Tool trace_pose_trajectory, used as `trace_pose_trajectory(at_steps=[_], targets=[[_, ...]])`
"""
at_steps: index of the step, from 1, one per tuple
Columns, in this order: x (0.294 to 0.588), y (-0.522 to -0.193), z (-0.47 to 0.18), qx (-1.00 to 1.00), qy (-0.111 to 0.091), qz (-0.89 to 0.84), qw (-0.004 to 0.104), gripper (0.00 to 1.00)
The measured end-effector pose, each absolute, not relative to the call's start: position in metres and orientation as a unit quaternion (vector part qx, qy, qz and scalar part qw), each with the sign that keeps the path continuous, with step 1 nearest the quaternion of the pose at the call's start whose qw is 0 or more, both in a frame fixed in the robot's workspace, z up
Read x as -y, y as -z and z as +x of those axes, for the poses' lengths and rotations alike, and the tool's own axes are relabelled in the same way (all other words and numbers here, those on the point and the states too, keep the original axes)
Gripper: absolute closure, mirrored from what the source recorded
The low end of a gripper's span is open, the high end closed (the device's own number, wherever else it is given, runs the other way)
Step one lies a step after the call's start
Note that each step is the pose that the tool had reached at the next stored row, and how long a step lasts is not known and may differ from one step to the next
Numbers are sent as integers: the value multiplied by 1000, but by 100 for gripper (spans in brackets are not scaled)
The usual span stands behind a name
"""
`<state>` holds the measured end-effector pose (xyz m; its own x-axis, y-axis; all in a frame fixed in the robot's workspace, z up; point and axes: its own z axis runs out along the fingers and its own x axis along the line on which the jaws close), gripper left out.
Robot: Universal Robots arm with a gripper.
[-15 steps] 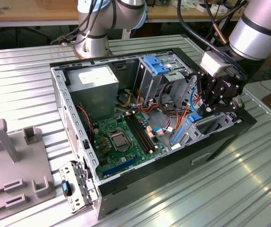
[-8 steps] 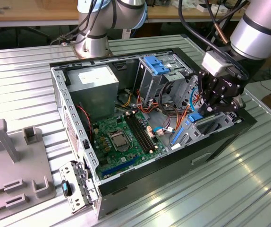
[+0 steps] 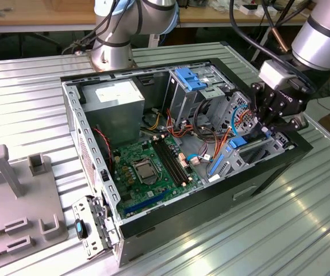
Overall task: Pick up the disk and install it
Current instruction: 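Insert the first disk wire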
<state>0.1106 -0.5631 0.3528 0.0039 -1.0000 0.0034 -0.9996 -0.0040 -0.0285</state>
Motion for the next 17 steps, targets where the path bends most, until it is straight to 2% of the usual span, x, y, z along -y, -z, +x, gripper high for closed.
trace_pose_trajectory(at_steps=[17], targets=[[552,-364,138,-693,12,-721,9,89]])
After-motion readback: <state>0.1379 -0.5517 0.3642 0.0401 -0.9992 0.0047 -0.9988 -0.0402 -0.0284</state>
